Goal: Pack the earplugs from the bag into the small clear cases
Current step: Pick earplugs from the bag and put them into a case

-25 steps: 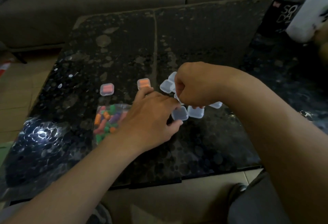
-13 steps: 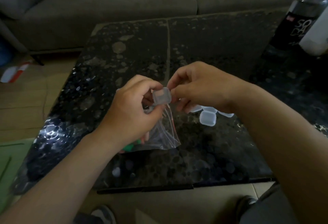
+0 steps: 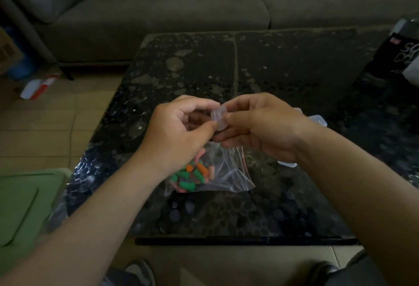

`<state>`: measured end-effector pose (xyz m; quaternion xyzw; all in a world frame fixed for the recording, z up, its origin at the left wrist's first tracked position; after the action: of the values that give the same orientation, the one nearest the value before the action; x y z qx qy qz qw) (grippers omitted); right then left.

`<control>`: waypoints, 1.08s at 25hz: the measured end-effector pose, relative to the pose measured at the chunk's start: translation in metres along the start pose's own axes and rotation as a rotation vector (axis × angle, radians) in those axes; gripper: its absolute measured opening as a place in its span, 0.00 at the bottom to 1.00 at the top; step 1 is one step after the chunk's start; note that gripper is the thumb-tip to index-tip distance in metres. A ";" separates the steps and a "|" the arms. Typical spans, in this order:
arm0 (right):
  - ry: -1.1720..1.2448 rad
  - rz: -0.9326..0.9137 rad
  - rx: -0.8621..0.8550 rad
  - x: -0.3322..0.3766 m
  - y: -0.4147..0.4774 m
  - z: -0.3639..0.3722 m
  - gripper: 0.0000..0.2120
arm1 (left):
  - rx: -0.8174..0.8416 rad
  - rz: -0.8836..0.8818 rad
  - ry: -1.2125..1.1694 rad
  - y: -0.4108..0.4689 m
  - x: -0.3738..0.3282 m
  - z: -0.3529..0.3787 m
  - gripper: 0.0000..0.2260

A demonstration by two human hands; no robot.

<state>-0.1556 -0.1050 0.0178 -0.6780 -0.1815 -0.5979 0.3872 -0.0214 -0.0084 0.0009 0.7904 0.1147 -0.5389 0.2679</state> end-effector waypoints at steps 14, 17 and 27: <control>-0.179 -0.275 -0.181 -0.020 0.005 0.005 0.05 | 0.002 -0.020 0.093 -0.001 0.007 -0.002 0.13; -0.150 -0.288 -0.205 -0.023 0.005 0.004 0.05 | 0.020 -0.033 0.120 -0.001 0.004 -0.001 0.12; 0.098 -0.228 -0.081 -0.026 -0.007 0.008 0.14 | -0.178 -0.343 -0.057 0.009 0.009 -0.008 0.06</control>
<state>-0.1611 -0.0890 -0.0047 -0.6382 -0.2139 -0.6771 0.2975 -0.0070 -0.0128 -0.0024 0.7169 0.2874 -0.5865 0.2439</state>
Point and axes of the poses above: each hand's wrist, its own y-axis towards the middle knuckle, its own z-axis out of the palm, x = y × z, the point moved 3 cm from there along y, towards the middle knuckle, and after that the axes turned 4 degrees about -x, right-handed, at the moved point
